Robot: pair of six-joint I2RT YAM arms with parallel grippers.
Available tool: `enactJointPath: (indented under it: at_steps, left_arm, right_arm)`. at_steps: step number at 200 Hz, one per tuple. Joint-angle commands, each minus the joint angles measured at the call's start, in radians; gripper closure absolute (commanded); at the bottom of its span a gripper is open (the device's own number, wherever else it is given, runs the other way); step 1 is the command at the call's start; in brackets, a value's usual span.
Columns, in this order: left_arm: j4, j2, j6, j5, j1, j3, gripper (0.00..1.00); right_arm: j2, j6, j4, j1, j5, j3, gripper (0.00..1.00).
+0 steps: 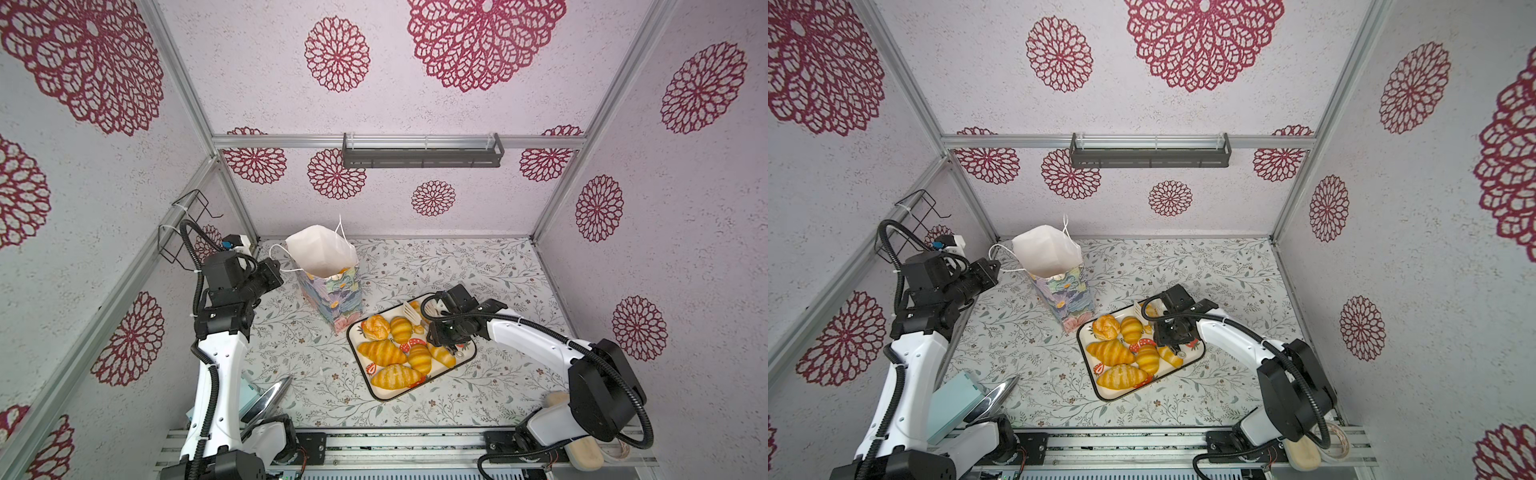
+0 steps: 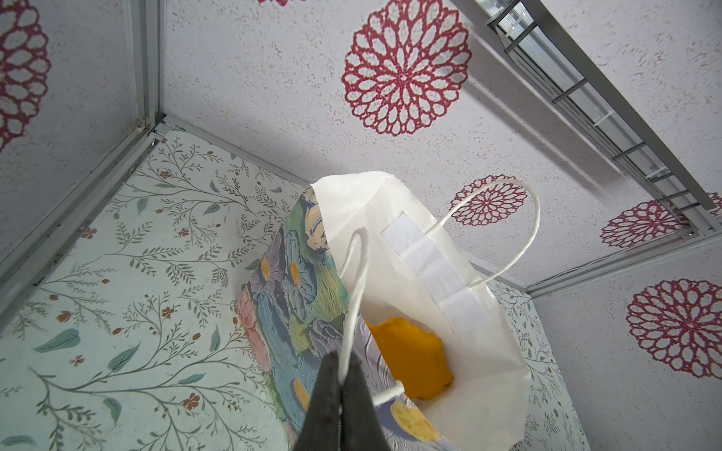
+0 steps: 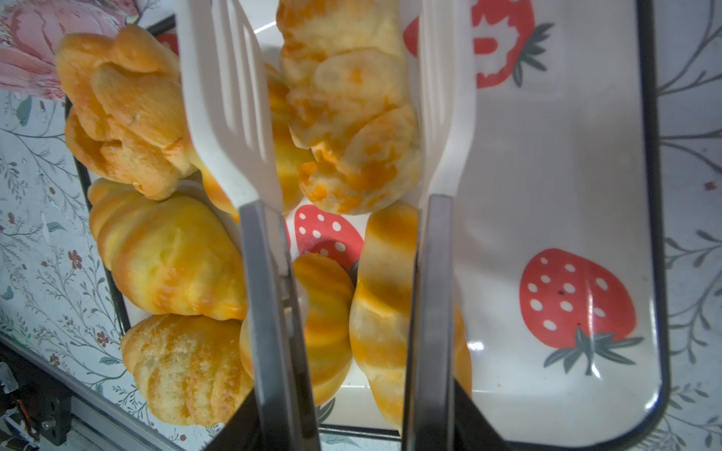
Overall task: Place the fake bread into the paper bag
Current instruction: 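Lower the tongs onto the flaky round bun and clamp it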
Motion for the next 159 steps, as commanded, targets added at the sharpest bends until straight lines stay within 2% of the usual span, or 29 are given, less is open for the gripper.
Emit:
enactJointPath:
  at_steps: [1, 67, 115, 159]
  left_arm:
    - [0.008, 0.004, -0.003, 0.006, 0.008, 0.006, 1.0]
    - [0.007, 0.004, -0.001, 0.006, 0.008, 0.005, 1.0]
    - [0.006, 0.003, -0.001, 0.005, 0.008, 0.006, 1.0]
    - [0.006, 0.004, -0.001, 0.006, 0.008, 0.005, 1.0]
  right_arm:
    - [-0.002, 0.004, 0.025, -0.005, -0.006, -0.003, 0.48]
    - [0.0, 0.008, 0.036, -0.005, -0.006, -0.026, 0.49]
    - [-0.015, 0.013, 0.039, -0.005, -0.006, -0.032, 0.58]
    - [-0.036, 0.015, 0.034, -0.005, 0.008, -0.03, 0.62]
